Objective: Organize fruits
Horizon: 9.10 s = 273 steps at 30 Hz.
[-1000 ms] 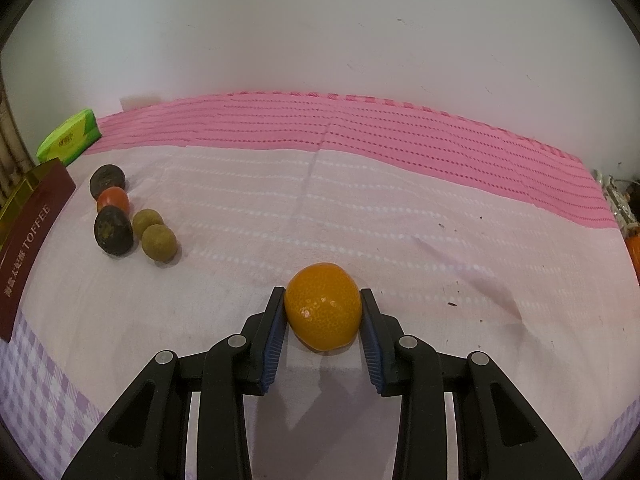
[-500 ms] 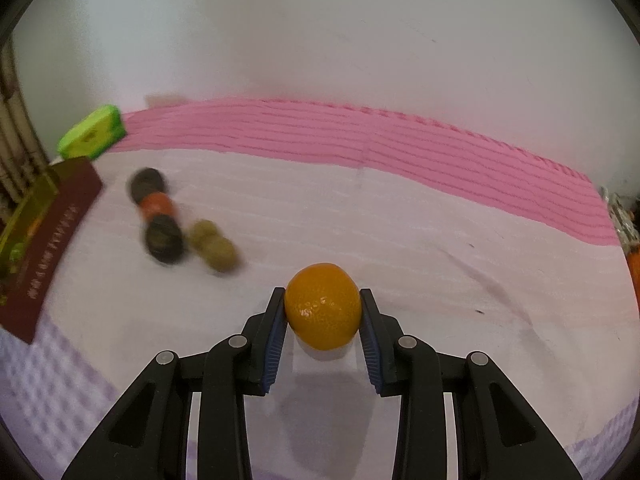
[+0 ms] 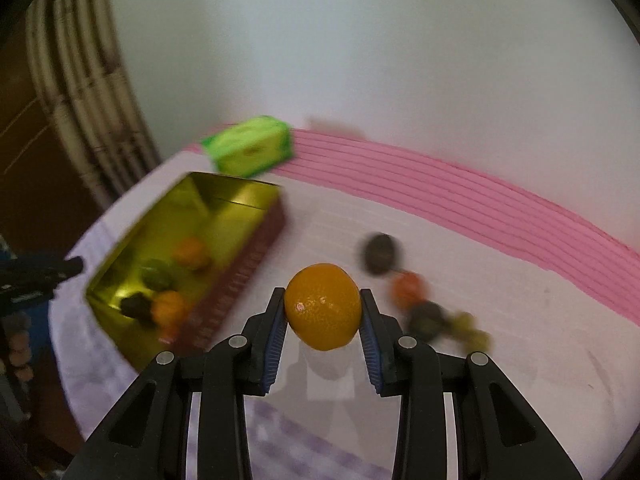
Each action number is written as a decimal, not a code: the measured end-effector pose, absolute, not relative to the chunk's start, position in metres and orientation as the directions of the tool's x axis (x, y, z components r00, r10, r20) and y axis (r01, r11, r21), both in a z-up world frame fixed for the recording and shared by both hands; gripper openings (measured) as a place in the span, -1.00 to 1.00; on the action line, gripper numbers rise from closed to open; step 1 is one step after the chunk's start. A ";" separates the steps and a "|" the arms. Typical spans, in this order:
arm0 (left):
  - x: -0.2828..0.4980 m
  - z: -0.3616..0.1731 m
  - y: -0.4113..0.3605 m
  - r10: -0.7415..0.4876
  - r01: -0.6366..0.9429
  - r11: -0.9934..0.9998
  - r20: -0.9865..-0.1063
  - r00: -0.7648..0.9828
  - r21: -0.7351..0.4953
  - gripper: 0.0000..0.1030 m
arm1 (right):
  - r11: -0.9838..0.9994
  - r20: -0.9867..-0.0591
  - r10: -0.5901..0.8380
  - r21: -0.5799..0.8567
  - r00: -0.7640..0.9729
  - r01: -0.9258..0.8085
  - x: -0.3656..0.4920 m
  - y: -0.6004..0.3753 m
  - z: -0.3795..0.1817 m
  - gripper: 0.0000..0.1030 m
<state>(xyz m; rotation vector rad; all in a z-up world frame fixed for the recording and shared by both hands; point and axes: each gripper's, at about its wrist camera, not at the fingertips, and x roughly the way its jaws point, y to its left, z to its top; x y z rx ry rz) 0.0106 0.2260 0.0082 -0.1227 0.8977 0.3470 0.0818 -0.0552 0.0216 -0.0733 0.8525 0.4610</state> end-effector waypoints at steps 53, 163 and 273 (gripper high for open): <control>0.009 0.008 0.247 0.226 -0.430 0.902 -0.809 0.543 -0.037 0.78 | 0.813 -0.808 0.405 0.104 0.428 -0.573 0.098 0.078 -0.022 -0.27; 0.104 -0.028 -0.064 -0.114 0.188 0.982 -0.837 0.535 -0.014 0.78 | 0.999 -0.783 0.028 0.041 0.622 0.007 0.088 -0.299 -0.065 -0.34; 0.077 -0.021 0.118 0.101 -0.182 0.983 -0.879 0.465 0.017 -0.38 | 0.999 -0.784 -0.031 -0.029 0.620 0.012 0.078 -0.307 -0.067 -0.46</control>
